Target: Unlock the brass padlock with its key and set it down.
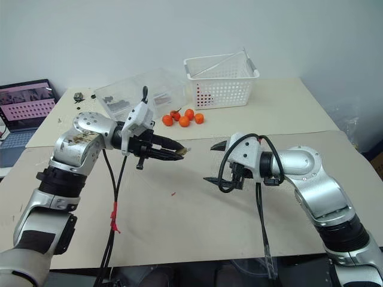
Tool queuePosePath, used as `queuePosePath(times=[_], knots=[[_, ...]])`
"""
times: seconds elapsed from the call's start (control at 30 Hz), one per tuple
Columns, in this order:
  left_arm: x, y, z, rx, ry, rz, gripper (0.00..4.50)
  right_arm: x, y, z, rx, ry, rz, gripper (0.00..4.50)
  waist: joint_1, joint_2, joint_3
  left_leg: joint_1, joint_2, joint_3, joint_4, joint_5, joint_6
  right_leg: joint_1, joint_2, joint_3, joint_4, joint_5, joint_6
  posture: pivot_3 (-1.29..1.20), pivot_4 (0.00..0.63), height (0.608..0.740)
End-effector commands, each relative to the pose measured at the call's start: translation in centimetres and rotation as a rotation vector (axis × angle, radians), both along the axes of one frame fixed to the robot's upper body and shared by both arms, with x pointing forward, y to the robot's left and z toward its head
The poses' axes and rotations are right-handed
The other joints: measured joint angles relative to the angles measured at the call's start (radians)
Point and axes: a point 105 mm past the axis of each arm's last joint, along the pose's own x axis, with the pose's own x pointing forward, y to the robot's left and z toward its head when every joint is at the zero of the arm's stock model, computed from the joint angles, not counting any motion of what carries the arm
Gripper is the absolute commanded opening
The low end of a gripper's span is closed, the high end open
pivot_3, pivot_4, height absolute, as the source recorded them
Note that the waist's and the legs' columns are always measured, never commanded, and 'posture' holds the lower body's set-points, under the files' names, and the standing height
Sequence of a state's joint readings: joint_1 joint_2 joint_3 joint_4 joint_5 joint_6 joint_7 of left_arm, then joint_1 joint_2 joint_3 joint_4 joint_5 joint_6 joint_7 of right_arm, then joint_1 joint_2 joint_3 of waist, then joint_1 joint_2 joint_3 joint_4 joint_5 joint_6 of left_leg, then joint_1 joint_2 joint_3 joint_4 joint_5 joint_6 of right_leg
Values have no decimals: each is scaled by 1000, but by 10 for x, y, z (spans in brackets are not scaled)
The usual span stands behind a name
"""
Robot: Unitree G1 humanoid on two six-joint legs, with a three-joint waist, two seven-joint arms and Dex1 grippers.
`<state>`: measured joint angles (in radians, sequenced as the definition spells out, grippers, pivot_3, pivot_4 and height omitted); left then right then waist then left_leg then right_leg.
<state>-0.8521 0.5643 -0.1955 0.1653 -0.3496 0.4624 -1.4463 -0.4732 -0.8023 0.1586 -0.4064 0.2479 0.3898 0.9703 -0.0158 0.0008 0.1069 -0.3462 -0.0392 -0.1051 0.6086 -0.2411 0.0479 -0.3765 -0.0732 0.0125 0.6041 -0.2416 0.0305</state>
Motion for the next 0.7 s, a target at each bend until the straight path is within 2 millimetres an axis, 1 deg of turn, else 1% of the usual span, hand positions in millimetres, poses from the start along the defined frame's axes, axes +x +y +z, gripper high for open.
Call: queuePosePath(times=[0.03, 0.17, 0.43, 0.7], knots=[[-8, -5, 7, -13, -1, -46, 758, 0, 7, 15, -17, -153, 37, 4500, 0, 0, 0, 0, 0, 0, 0, 0, 0, 0, 0, 0, 0, 0, 0, 0, 150, 740], [-9, -6, 1, 6, 21, -69, 758, -4, 13, 14, -42, -223, 75, 4500, 1, 0, 0, 0, 0, 0, 0, 0, 0, 0, 0, 0, 0, 0, 0, 0, 150, 740], [-11, -10, -4, 25, 65, -109, 758, -11, 15, 5, -90, -266, 134, 4500, 2, 0, 0, 0, -1, 0, 0, 0, 0, 0, -1, 0, 0, 0, 0, 0, 150, 740], [-3, -5, -10, 56, 82, -108, 758, -20, 18, 0, -116, -298, 210, 4500, 0, 0, 0, 1, 0, 1, 0, 0, 0, 0, 0, 0, 0, 0, 0, 0, 150, 740]])
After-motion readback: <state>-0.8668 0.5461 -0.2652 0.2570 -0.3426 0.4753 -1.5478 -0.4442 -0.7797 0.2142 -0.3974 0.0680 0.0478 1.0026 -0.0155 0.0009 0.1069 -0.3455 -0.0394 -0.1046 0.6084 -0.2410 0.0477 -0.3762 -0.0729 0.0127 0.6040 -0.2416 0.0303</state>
